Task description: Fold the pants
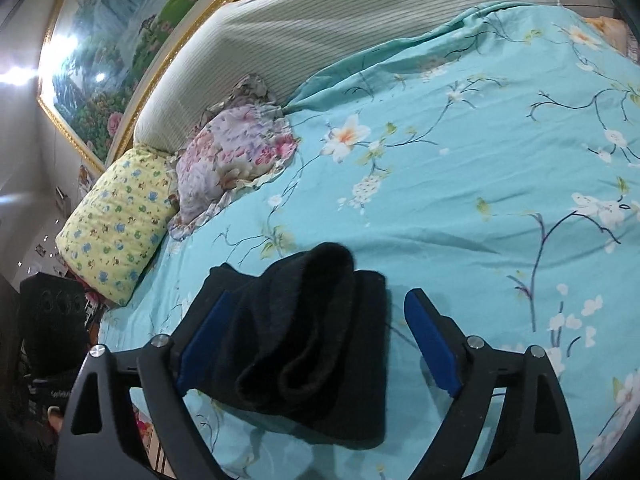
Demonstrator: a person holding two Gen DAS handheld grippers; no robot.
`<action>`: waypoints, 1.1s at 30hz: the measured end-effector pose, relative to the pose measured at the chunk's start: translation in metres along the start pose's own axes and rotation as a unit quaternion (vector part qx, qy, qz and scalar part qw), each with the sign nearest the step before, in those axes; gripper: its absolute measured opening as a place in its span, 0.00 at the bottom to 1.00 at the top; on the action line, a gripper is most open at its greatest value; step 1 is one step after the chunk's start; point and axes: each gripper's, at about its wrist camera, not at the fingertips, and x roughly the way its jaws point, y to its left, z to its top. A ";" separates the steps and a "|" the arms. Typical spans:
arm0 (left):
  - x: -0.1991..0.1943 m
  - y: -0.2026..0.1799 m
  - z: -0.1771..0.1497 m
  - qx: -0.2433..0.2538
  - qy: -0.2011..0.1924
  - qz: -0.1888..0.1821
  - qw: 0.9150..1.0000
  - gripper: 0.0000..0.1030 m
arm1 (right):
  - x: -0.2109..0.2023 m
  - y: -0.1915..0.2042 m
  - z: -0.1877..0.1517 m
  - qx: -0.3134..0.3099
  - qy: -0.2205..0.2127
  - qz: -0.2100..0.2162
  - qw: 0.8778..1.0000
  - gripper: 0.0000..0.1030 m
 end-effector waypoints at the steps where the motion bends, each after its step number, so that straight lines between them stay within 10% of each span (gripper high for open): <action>1: -0.001 0.003 0.000 -0.004 -0.002 0.002 1.000 0.53 | 0.001 0.003 0.000 -0.002 0.003 -0.003 1.000 0.87; 33: -0.020 0.089 0.004 -0.107 -0.033 0.051 0.992 0.60 | 0.032 0.018 -0.022 0.030 0.045 -0.050 0.997 0.89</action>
